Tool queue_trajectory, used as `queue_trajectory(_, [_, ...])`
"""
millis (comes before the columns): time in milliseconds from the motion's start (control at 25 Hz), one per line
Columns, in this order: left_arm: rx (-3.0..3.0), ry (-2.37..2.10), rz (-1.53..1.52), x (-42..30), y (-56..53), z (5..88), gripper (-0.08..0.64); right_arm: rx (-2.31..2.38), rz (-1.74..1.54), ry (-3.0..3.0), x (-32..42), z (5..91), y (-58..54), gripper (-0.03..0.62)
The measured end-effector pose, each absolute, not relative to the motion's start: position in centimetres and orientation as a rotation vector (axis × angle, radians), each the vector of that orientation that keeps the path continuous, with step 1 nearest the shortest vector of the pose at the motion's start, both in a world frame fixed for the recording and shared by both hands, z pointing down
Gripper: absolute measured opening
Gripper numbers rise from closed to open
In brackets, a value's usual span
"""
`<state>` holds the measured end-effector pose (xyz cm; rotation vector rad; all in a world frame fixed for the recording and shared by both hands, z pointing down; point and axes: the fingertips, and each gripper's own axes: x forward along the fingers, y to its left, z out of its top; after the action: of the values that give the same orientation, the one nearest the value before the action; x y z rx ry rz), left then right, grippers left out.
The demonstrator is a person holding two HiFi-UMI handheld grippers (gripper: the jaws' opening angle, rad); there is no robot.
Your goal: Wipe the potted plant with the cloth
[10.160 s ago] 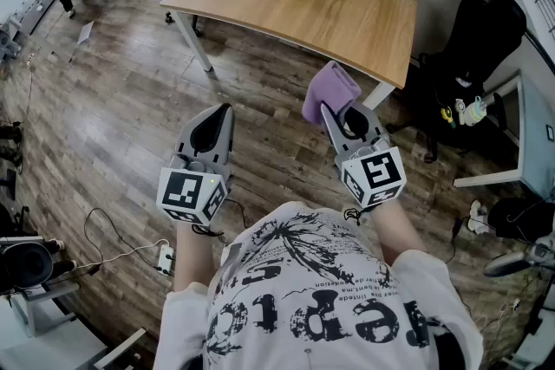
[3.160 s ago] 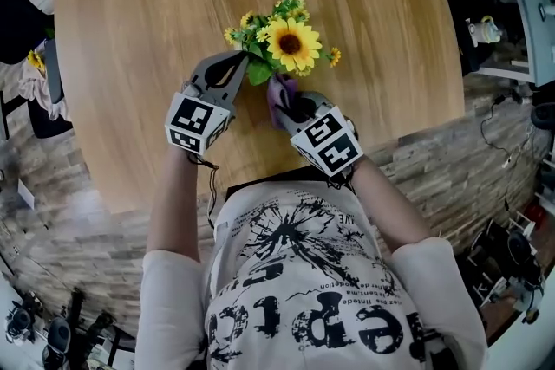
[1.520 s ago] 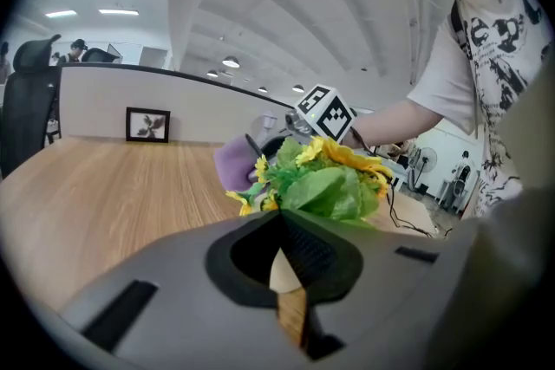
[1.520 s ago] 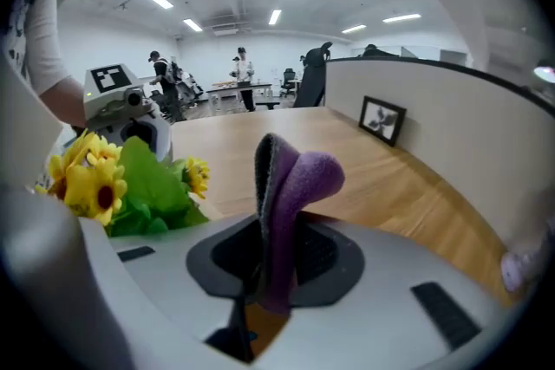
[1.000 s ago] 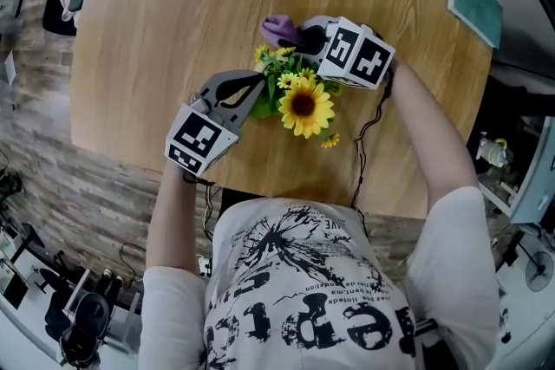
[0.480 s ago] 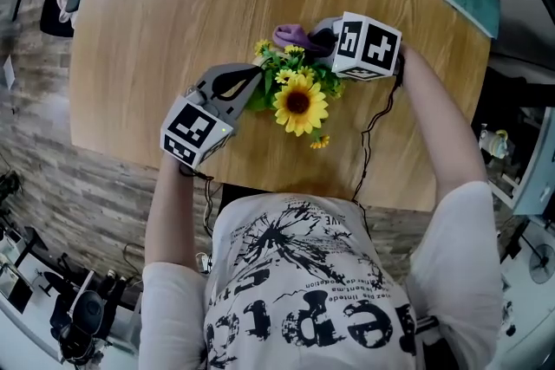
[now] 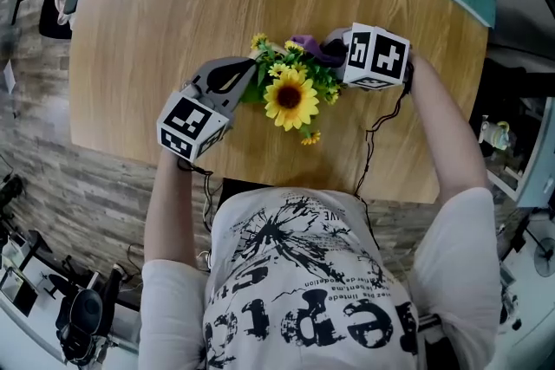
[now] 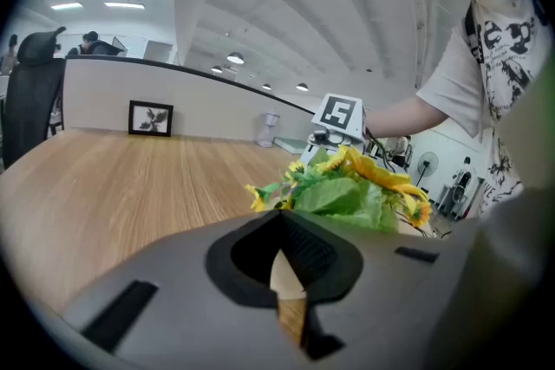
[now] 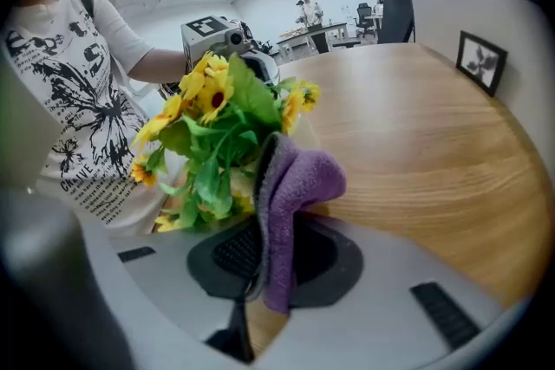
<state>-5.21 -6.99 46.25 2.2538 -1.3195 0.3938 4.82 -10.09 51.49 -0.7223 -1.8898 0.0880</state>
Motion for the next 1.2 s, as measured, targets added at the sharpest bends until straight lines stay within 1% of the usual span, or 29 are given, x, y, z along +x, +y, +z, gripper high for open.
queue_trajectory(360, [2.229, -1.327, 0.439, -5.3, -6.3, 46.0, 0.003, -0.713, 0.141, -1.831, 8.4, 51.0, -9.1, 0.071])
queue_trajectory(480, [2.189, -1.336, 0.389, -5.5, -5.9, 46.2, 0.003, -0.604, 0.12, -1.881, 7.9, 51.1, -10.9, 0.071])
queue_trajectory(640, [2.132, -1.354, 0.298, -5.9, -5.2, 46.2, 0.003, -0.377, 0.008, -1.996, 5.8, 49.8, -14.5, 0.072])
queue_trajectory(800, [2.117, -1.391, 0.334, -5.8, -4.4, 46.2, 0.003, -0.041, -0.087, -2.103, 3.6, 46.5, -17.8, 0.072])
queue_trajectory(920, [2.15, -1.45, 0.393, -6.1, -4.8, 45.6, 0.003, 0.163, -0.08, -2.251, 1.8, 42.7, -19.2, 0.072])
queue_trajectory(1200, [2.231, -1.56, 0.324, -7.2, -5.8, 41.5, 0.003, 0.374, -0.089, -2.474, 0.4, 35.5, -17.8, 0.072])
